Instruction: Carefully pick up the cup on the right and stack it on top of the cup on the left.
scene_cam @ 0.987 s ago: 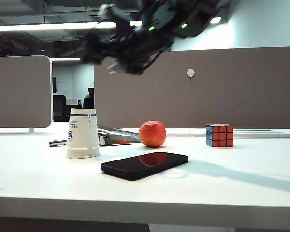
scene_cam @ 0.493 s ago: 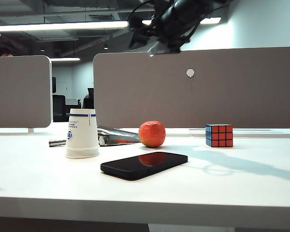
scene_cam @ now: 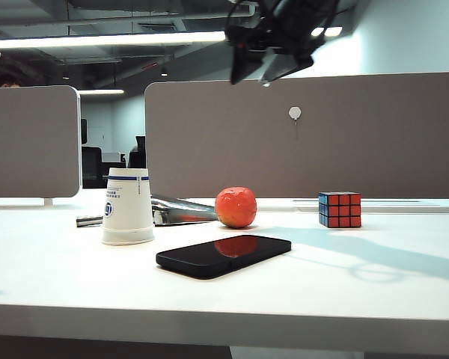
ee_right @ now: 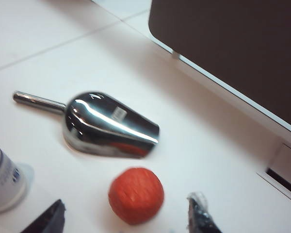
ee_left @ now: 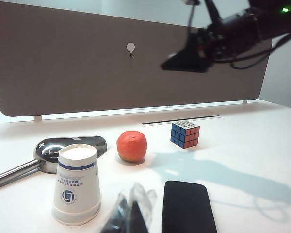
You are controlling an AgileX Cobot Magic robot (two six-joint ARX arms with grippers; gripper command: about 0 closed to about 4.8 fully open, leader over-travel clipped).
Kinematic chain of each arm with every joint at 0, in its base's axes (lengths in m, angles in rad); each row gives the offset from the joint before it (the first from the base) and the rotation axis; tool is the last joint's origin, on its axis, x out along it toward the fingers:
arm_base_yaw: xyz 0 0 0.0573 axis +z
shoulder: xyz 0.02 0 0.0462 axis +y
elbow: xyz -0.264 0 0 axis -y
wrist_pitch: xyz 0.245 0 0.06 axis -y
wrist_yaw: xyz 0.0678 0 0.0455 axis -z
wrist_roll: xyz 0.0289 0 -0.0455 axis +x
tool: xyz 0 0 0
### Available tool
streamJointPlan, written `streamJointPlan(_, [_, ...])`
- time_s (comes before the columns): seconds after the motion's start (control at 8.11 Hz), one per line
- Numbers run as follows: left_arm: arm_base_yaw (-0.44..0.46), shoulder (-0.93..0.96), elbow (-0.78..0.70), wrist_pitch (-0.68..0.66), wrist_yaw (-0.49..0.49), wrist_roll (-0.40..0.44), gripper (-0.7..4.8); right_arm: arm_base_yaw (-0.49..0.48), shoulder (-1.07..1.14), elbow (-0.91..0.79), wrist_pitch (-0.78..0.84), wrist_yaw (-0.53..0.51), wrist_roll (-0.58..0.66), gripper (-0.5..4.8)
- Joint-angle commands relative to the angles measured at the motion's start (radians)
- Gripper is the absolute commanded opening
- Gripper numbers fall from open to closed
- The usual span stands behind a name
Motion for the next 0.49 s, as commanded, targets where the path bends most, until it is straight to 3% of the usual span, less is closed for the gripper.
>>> streamJointPlan(0.12, [-0.001,0.0,0.003,0.013,0.003,0.0,-0.05,-0.006,-0.343,-0.236,-0.007,0.15,-0.005,3.1])
streamJointPlan(0.25, [-0.001,0.0,0.003,0.013,0.002,0.0,-0.05,-0.006,-0.427,-0.323,-0.01,0.183,-0.005,3.03])
streamJointPlan(0.37, [-0.001,0.0,0.003,0.013,0.002,0.0,-0.05,-0.006,-0.682,-0.601,0.083,0.206,0.082,2.9])
streamJointPlan(0.49, [-0.001,0.0,0.003,0.013,0.003,0.0,-0.05,-0.006,-0.777,-0.689,0.115,0.207,0.105,2.68])
